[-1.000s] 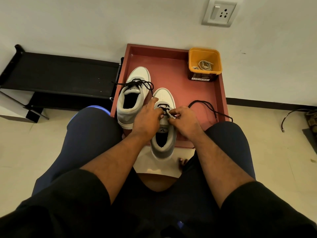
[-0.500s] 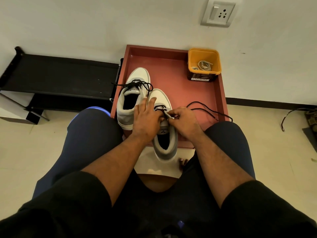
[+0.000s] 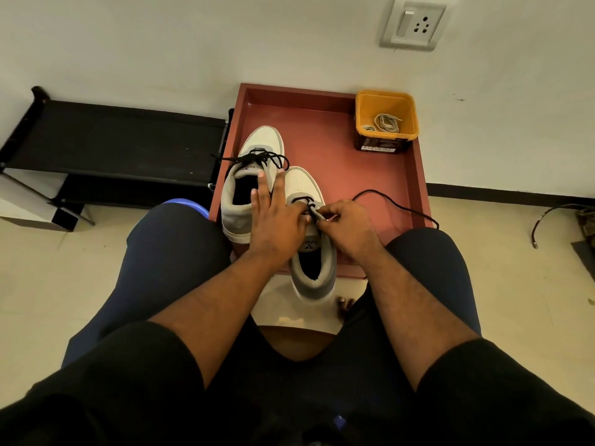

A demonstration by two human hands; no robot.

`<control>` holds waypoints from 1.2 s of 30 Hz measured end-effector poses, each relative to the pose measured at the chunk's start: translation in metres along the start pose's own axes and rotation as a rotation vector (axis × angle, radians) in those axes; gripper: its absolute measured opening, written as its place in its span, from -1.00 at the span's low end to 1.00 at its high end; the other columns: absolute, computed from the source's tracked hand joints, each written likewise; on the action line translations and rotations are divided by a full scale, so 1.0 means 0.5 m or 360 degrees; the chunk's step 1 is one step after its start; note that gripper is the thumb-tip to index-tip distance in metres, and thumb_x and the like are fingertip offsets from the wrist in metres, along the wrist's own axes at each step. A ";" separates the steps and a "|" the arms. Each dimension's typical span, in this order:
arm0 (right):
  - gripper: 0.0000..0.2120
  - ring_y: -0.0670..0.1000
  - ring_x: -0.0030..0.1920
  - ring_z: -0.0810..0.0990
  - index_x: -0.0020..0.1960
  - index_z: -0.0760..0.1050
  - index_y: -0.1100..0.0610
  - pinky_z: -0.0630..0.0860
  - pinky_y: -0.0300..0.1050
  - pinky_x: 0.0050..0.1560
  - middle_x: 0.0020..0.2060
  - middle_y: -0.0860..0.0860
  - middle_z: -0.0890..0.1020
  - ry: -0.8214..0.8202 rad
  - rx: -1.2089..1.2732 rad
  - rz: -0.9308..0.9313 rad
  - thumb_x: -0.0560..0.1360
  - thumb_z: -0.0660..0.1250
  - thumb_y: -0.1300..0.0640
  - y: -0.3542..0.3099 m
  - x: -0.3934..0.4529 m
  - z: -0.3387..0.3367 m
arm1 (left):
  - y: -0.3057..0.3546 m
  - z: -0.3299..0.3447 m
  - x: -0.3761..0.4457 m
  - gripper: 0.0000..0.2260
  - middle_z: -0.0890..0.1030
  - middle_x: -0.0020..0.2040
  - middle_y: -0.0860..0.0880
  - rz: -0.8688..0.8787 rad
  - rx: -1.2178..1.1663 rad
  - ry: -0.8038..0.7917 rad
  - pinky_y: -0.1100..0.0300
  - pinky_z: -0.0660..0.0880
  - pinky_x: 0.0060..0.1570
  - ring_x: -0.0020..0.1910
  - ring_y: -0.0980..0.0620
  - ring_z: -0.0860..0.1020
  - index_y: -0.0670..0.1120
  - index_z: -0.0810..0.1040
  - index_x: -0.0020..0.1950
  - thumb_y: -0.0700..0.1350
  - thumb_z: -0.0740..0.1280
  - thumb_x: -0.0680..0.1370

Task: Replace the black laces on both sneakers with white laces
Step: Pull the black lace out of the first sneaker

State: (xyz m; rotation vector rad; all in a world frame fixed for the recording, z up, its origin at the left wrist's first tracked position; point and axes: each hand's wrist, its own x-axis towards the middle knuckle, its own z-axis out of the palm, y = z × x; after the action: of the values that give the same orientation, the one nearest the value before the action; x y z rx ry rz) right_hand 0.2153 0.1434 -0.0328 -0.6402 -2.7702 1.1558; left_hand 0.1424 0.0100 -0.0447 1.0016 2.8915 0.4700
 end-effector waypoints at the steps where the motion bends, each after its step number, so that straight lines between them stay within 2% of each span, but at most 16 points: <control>1: -0.80 -0.13 -0.11 0.48 0.08 0.66 0.08 0.35 -0.36 -0.15 -0.22 -0.18 0.49 -0.0003 0.0008 0.0002 0.46 0.41 0.16 0.000 -0.001 0.001 | 0.003 0.003 -0.002 -0.79 -0.09 0.59 -0.13 0.0029 0.0036 -0.0018 -0.18 -0.20 0.47 0.53 -0.28 -0.26 0.06 0.52 0.19 0.05 0.25 0.59; 4: -0.81 -0.18 -0.15 0.47 0.08 0.66 0.09 0.32 -0.46 -0.19 -0.19 -0.16 0.53 -0.0006 0.0012 0.0007 0.47 0.40 0.18 0.002 -0.003 -0.002 | -0.001 0.006 0.008 -0.84 0.05 0.58 -0.13 0.0108 -0.0014 0.0008 -0.16 -0.16 0.49 0.54 -0.26 -0.16 -0.01 0.60 0.05 0.02 0.32 0.56; 6: -0.80 -0.18 -0.17 0.52 0.08 0.66 0.13 0.43 -0.43 -0.15 -0.15 -0.09 0.63 0.0002 0.0063 0.0060 0.47 0.39 0.21 0.002 0.000 -0.002 | -0.005 -0.001 0.019 -0.85 0.32 0.48 -0.14 0.0100 -0.0404 0.0209 -0.15 0.07 0.49 0.52 -0.24 0.10 -0.10 0.67 -0.01 -0.06 0.39 0.52; 9: -0.79 -0.12 -0.17 0.59 0.08 0.65 0.13 0.54 -0.29 -0.11 -0.12 -0.02 0.68 0.0013 0.0140 0.0189 0.45 0.39 0.20 0.003 0.006 0.003 | -0.014 -0.029 0.026 -0.84 0.51 0.26 -0.12 -0.0322 -0.1094 0.0647 0.16 0.41 0.29 0.28 0.00 0.43 -0.19 0.66 0.04 -0.14 0.39 0.53; 11: -0.78 -0.17 -0.23 0.56 0.08 0.65 0.12 0.48 -0.40 -0.22 -0.18 -0.07 0.65 0.0000 0.0135 0.0202 0.45 0.39 0.20 0.004 0.008 0.005 | -0.027 -0.049 0.030 -0.81 0.53 0.21 -0.09 -0.0526 -0.1235 0.0788 0.28 0.45 0.18 0.16 0.11 0.47 -0.18 0.64 0.08 -0.13 0.40 0.53; 13: -0.77 -0.21 -0.25 0.53 0.09 0.65 0.13 0.38 -0.49 -0.28 -0.17 -0.08 0.64 -0.0009 0.0107 0.0179 0.44 0.39 0.21 0.002 0.008 0.005 | -0.035 -0.061 0.026 -0.71 0.46 0.27 -0.08 -0.0497 -0.1132 0.0828 0.23 0.43 0.24 0.21 0.09 0.44 -0.11 0.59 0.19 -0.06 0.42 0.50; 16: -0.77 -0.22 -0.24 0.51 0.11 0.64 0.14 0.34 -0.54 -0.30 -0.16 -0.10 0.61 -0.0012 0.0081 0.0155 0.46 0.38 0.21 0.000 0.005 0.002 | -0.022 -0.051 0.016 -0.50 0.24 0.48 -0.12 -0.0115 -0.0455 0.0544 -0.05 0.23 0.44 0.48 -0.16 0.19 0.04 0.43 0.38 0.05 0.42 0.46; 19: -0.81 -0.23 -0.27 0.52 0.07 0.65 0.15 0.39 -0.53 -0.31 -0.21 -0.09 0.61 -0.0008 0.0107 0.0098 0.47 0.38 0.20 -0.003 -0.001 0.000 | 0.006 -0.025 0.005 -0.75 -0.07 0.59 -0.12 0.0119 0.0077 0.0074 -0.27 -0.14 0.47 0.54 -0.26 -0.20 0.14 0.54 0.22 0.08 0.31 0.54; 20: -0.82 -0.22 -0.28 0.53 0.06 0.66 0.15 0.41 -0.52 -0.31 -0.22 -0.08 0.62 -0.0010 0.0123 0.0088 0.47 0.38 0.21 -0.003 -0.002 0.000 | 0.008 -0.015 0.004 -0.79 -0.14 0.59 -0.09 0.0103 0.0139 -0.0015 -0.27 -0.22 0.45 0.53 -0.26 -0.27 0.15 0.56 0.17 0.11 0.27 0.57; 22: -0.83 -0.19 -0.28 0.55 0.03 0.67 0.14 0.43 -0.49 -0.30 -0.22 -0.04 0.66 -0.0016 0.0145 0.0096 0.46 0.39 0.22 -0.003 -0.003 0.000 | 0.004 0.002 0.004 -0.80 -0.11 0.60 -0.06 0.0074 0.0140 -0.0053 -0.25 -0.26 0.43 0.53 -0.23 -0.27 0.12 0.61 0.07 0.13 0.25 0.57; 24: -0.84 -0.16 -0.26 0.57 0.02 0.67 0.13 0.47 -0.44 -0.27 -0.21 -0.02 0.67 -0.0007 0.0145 0.0115 0.46 0.39 0.20 -0.001 -0.002 0.001 | -0.002 0.007 0.009 -0.82 0.11 0.57 -0.06 0.0097 -0.0116 0.0063 -0.21 -0.20 0.45 0.55 -0.22 -0.10 0.06 0.67 -0.02 0.09 0.32 0.55; 26: -0.83 -0.09 -0.21 0.61 0.03 0.67 0.12 0.51 -0.36 -0.23 -0.21 -0.03 0.67 0.0011 0.0160 0.0164 0.46 0.39 0.20 0.001 0.000 0.001 | -0.008 0.000 0.017 -0.87 0.37 0.45 -0.10 0.0002 -0.0545 0.0370 -0.14 0.04 0.47 0.49 -0.19 0.19 -0.05 0.70 -0.10 -0.03 0.40 0.51; 28: -0.83 -0.06 -0.17 0.63 0.03 0.67 0.12 0.53 -0.31 -0.19 -0.18 -0.02 0.69 0.0012 0.0183 0.0236 0.46 0.39 0.19 0.002 0.002 0.000 | -0.017 -0.021 0.026 -0.89 0.49 0.30 -0.11 -0.0281 -0.0947 0.0691 0.22 0.29 0.36 0.33 -0.05 0.40 -0.16 0.68 -0.10 -0.13 0.40 0.51; 30: -0.83 -0.05 -0.15 0.64 0.02 0.68 0.12 0.56 -0.21 -0.12 -0.17 -0.01 0.70 0.0007 0.0198 0.0289 0.45 0.39 0.18 0.002 0.004 -0.002 | -0.032 -0.047 0.035 -0.90 0.54 0.21 -0.11 -0.0580 -0.1274 0.0865 0.45 0.36 0.17 0.18 0.04 0.49 -0.20 0.63 -0.06 -0.18 0.37 0.54; 34: -0.86 0.01 -0.22 0.64 -0.05 0.68 0.14 0.62 -0.05 -0.13 -0.20 0.08 0.70 0.0010 0.0211 0.0391 0.44 0.40 0.14 0.000 0.005 -0.001 | -0.070 -0.072 0.048 -0.96 0.58 -0.03 -0.06 -0.0949 -0.1631 0.1222 0.10 0.55 0.08 -0.06 0.11 0.54 -0.06 0.57 -0.08 -0.15 0.32 0.55; 36: -0.88 0.02 -0.26 0.64 -0.09 0.67 0.11 0.61 -0.07 -0.20 -0.24 0.08 0.70 0.0011 0.0231 0.0455 0.44 0.40 0.10 0.000 0.004 0.000 | -0.072 -0.078 0.048 -0.92 0.54 -0.10 -0.02 -0.0950 -0.1694 0.1266 0.10 0.53 -0.03 -0.14 0.14 0.50 -0.08 0.53 -0.07 -0.10 0.28 0.57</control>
State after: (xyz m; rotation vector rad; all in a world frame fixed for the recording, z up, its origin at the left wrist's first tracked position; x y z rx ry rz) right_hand 0.2134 0.1441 -0.0332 -1.0457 -2.6177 1.3850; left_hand 0.0964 -0.0127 -0.0171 -0.2721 2.4581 2.3182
